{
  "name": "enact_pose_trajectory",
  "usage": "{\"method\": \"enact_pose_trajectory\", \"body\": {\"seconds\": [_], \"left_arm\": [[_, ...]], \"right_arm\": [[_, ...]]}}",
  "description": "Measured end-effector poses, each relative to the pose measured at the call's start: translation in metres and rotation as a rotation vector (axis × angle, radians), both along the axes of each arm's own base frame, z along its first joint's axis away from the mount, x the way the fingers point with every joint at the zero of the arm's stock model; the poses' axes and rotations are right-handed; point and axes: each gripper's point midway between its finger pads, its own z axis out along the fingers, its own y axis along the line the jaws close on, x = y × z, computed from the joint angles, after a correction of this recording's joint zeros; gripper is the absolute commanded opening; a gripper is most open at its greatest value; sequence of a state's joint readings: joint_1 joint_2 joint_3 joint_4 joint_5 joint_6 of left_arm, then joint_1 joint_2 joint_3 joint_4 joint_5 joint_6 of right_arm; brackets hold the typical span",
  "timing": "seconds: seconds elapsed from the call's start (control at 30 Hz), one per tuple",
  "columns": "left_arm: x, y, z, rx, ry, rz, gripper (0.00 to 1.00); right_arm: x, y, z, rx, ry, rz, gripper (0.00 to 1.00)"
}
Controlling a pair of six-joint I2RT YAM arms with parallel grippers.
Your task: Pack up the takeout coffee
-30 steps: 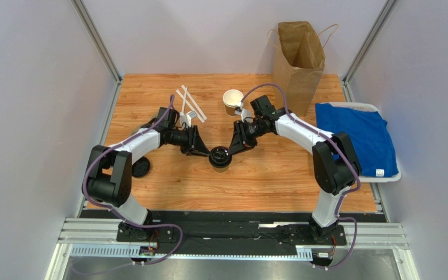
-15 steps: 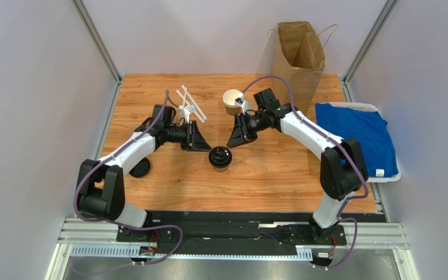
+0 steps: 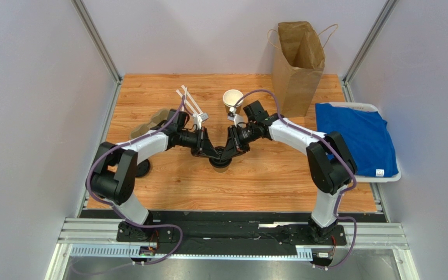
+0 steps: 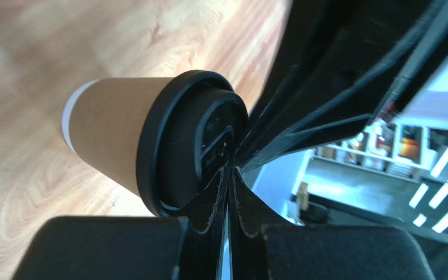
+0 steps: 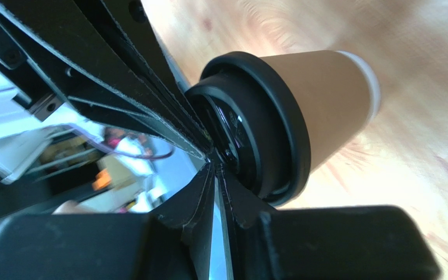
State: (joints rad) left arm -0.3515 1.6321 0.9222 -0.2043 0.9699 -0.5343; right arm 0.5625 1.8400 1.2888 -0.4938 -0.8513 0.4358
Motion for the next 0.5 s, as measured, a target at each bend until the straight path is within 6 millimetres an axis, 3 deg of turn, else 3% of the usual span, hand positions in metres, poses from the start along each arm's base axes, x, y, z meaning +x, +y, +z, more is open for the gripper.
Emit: {"method": "enact_pose_trajectory", "body": {"seconds": [0.2,0.37,0.5], "left_arm": [[-0.003,-0.002,0.001,-0.029,0.032,-0.026,0.10],[-0.002,-0.001,0.007,-0.019,-0.005,-0.027,0.28],[0.000,0.010,0.031,-0.015,-0.061,0.014,0.38]], "right_arm": [[-0.003,0.001,-0.005,0.035,0.062,0.020,0.18],[-0.004,0.002,0.004,0.055,0.049,0.027,0.25],[-0.006,0.000,0.031,0.091,-0.022,0.030,0.42]]}}
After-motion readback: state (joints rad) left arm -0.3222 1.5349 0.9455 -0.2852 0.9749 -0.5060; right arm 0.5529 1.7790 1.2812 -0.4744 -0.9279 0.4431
